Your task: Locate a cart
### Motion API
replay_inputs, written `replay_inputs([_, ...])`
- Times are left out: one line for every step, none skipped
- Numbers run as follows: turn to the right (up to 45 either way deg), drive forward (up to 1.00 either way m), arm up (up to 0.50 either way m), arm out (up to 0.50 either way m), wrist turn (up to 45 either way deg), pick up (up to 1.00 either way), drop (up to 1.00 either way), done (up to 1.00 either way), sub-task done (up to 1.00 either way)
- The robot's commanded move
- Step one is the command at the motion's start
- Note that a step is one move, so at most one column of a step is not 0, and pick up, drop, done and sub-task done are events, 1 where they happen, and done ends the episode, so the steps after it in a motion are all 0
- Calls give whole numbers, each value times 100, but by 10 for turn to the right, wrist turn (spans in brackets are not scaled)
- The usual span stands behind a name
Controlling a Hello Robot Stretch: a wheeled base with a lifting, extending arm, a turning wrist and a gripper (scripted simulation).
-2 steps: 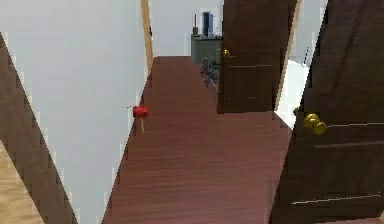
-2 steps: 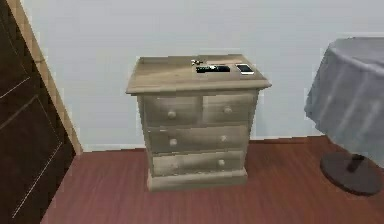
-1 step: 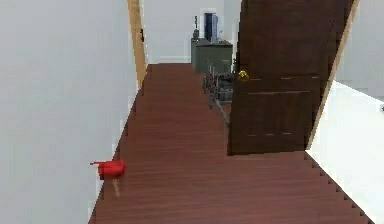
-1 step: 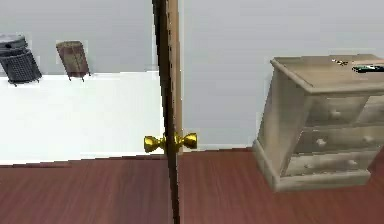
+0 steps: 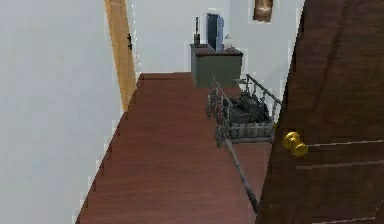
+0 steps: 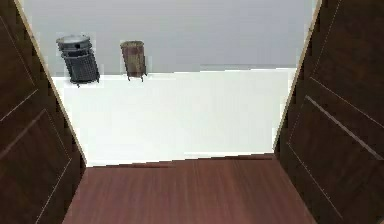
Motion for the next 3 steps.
replay_inputs([60,0,0,0,0,0,0,0,0])
replay_inputs([0,40,0,0,0,0,0,0,0])
replay_inputs([120,0,0,0,0,0,0,0,0])
